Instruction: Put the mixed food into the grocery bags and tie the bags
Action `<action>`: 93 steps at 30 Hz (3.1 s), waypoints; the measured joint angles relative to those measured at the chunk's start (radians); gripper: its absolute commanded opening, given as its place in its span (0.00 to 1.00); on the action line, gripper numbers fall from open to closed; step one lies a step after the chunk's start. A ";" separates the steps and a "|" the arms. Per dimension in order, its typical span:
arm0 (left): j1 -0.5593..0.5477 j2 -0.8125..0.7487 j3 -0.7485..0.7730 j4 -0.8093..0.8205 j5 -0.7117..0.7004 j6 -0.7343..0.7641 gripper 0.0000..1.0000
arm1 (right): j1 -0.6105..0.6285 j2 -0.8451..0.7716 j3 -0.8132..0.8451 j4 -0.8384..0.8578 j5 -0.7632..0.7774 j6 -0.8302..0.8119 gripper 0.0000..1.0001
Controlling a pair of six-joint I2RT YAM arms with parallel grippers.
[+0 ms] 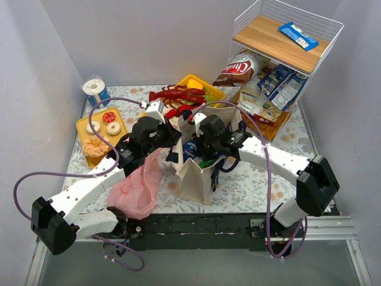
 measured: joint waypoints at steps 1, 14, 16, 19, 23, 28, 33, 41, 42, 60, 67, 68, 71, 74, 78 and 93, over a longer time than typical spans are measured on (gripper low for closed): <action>0.000 -0.002 0.000 0.000 0.002 0.000 0.00 | 0.000 -0.001 0.020 -0.033 0.007 0.009 0.66; -0.001 0.010 0.001 0.018 0.027 0.021 0.00 | -0.063 -0.053 0.612 -0.555 0.219 0.147 0.87; -0.001 0.011 0.001 0.020 0.030 0.028 0.00 | -0.105 -0.084 0.586 -0.641 0.271 0.182 0.86; -0.001 0.012 0.001 0.021 0.033 0.039 0.00 | -0.171 -0.140 0.490 -0.696 0.314 0.217 0.85; -0.001 0.018 0.004 0.022 0.044 0.061 0.00 | -0.266 -0.211 0.321 -0.706 0.346 0.236 0.84; -0.001 0.040 0.026 0.020 0.103 0.125 0.00 | -0.330 -0.269 0.148 -0.566 0.282 0.206 0.42; -0.012 0.101 0.092 -0.007 0.240 0.249 0.00 | -0.356 -0.328 0.053 -0.456 0.196 0.219 0.01; -0.099 0.225 0.176 -0.024 0.372 0.338 0.00 | -0.354 -0.412 0.087 -0.603 0.275 0.380 0.01; -0.121 0.253 0.195 -0.023 0.384 0.343 0.00 | -0.354 -0.437 0.087 -0.629 0.293 0.403 0.01; -0.278 0.738 0.563 0.089 0.497 0.335 0.00 | -0.357 -0.610 0.086 -0.904 0.724 0.669 0.01; -0.282 0.883 0.757 0.103 0.480 0.321 0.00 | -0.361 -0.666 0.074 -0.894 0.798 0.689 0.01; -0.282 0.897 0.778 0.104 0.475 0.319 0.00 | -0.361 -0.670 0.068 -0.890 0.806 0.689 0.01; -0.283 0.924 0.818 0.096 0.467 0.317 0.00 | -0.362 -0.671 0.048 -0.883 0.830 0.694 0.01; -0.286 0.934 0.834 0.089 0.454 0.318 0.06 | -0.362 -0.671 0.027 -0.868 0.850 0.703 0.16; -0.288 0.935 0.851 0.080 0.435 0.327 0.84 | -0.364 -0.678 0.020 -0.846 0.866 0.717 0.74; -0.246 0.383 0.317 0.111 0.186 0.298 0.98 | -0.363 -0.747 0.058 -0.422 0.709 0.238 0.70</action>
